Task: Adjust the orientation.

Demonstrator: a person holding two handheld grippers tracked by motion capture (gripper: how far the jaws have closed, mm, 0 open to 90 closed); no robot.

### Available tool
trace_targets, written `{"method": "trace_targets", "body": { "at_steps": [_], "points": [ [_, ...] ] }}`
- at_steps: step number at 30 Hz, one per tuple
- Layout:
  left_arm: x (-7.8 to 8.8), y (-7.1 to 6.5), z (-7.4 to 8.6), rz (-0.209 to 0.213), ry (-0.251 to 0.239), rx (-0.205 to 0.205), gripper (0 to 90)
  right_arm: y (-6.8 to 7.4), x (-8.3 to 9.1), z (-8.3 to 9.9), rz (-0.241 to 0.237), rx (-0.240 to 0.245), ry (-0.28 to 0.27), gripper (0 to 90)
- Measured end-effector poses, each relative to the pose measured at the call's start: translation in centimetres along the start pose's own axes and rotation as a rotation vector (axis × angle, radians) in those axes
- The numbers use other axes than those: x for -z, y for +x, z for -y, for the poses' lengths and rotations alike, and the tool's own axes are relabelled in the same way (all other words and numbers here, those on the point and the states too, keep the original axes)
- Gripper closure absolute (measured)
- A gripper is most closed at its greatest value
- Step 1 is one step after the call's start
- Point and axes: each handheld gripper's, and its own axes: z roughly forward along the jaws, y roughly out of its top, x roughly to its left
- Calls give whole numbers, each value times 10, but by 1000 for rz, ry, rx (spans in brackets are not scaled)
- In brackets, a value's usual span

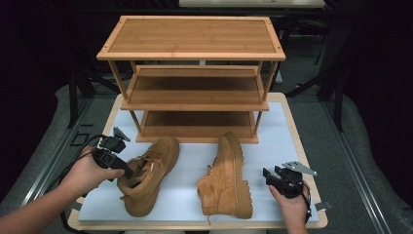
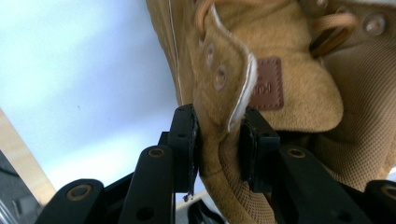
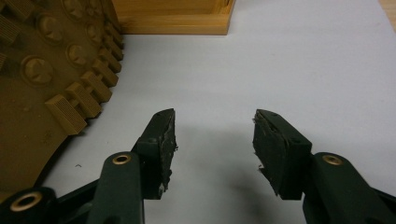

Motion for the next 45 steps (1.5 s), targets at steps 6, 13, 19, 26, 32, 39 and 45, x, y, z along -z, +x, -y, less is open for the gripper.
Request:
{"method": "trace_targets", "body": {
  "at_steps": [6,13,19,26,32,39,45],
  "points": [
    [-5,-3,-4,-16,68,16,692,1,-1,1,0,2,9,478],
    [-12,0,-9,3,125,48,702,0,-2,1,-2,0,13,475],
    [-13,8,-13,53,166,82,754,-1,-2,1,-2,-2,12,475],
    [-13,26,-12,223,148,140,770,-2,-3,2,-6,-8,1,471],
    [-18,30,-11,285,149,140,773,-3,-4,2,-3,-16,3,468],
    [-19,27,-15,275,193,159,774,-3,-4,2,0,-19,24,466],
    [-16,26,-13,314,150,169,786,-6,-4,3,-1,-38,22,465]
  ]
}}
